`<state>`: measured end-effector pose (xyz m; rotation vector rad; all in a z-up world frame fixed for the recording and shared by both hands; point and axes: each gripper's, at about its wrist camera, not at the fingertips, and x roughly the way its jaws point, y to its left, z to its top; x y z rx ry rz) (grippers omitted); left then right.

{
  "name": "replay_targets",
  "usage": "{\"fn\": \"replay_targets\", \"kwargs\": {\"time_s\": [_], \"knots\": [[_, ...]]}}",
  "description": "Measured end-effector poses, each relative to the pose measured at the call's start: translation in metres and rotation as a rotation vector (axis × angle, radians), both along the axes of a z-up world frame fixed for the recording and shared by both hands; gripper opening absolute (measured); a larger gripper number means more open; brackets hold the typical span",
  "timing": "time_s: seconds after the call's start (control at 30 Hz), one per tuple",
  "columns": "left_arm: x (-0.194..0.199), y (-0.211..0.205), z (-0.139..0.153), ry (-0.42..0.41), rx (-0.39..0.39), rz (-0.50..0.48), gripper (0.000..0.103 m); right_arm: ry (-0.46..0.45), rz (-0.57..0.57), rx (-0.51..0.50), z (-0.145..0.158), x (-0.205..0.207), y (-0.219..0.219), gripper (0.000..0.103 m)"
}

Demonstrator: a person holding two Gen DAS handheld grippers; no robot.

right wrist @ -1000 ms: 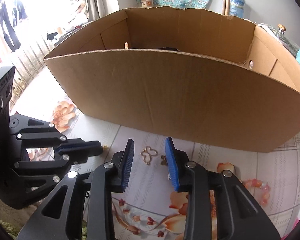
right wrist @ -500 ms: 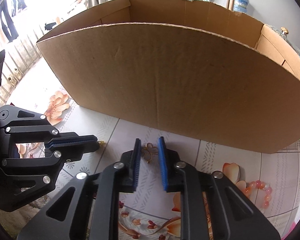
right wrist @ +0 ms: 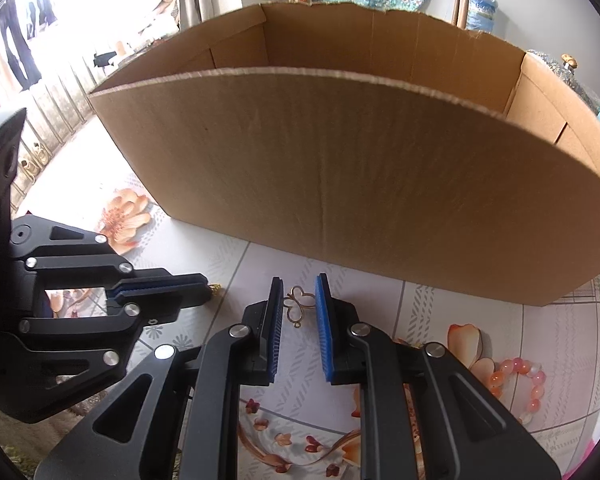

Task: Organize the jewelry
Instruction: 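Carry the gold flower charm over the cardboard box and lower it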

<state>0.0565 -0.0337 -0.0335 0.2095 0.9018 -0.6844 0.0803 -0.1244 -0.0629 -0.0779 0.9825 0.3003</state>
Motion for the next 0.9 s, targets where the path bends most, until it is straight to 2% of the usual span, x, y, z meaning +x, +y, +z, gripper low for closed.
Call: {"fn": "replay_targets", "kwargs": {"time_s": [0.2, 0.33, 0.5, 0.7, 0.8, 0.87, 0.9], "knots": [[-0.004, 0.005, 0.009, -0.027, -0.029, -0.003, 0.001, -0.034, -0.010, 0.054, 0.015, -0.013, -0.012, 0.016], [-0.010, 0.012, 0.024, -0.032, -0.089, -0.014, 0.001, -0.074, 0.010, 0.102, 0.033, -0.031, -0.022, 0.016], [-0.015, 0.023, 0.062, -0.073, -0.180, -0.033, 0.001, -0.154, 0.060, 0.152, 0.068, -0.048, -0.030, 0.016], [-0.002, 0.036, 0.124, -0.138, -0.377, -0.049, 0.001, -0.314, 0.081, 0.202, 0.121, -0.045, -0.047, 0.016], [0.026, 0.024, 0.133, -0.155, -0.350, 0.015, 0.001, -0.327, 0.055, 0.230, 0.130, -0.017, -0.063, 0.016], [0.053, 0.013, 0.134, -0.126, -0.318, 0.061, 0.001, -0.274, 0.041, 0.246, 0.133, 0.010, -0.066, 0.017], [0.066, 0.008, 0.133, -0.100, -0.298, 0.082, 0.001, -0.216, 0.029, 0.254, 0.129, 0.030, -0.069, 0.016]]}}
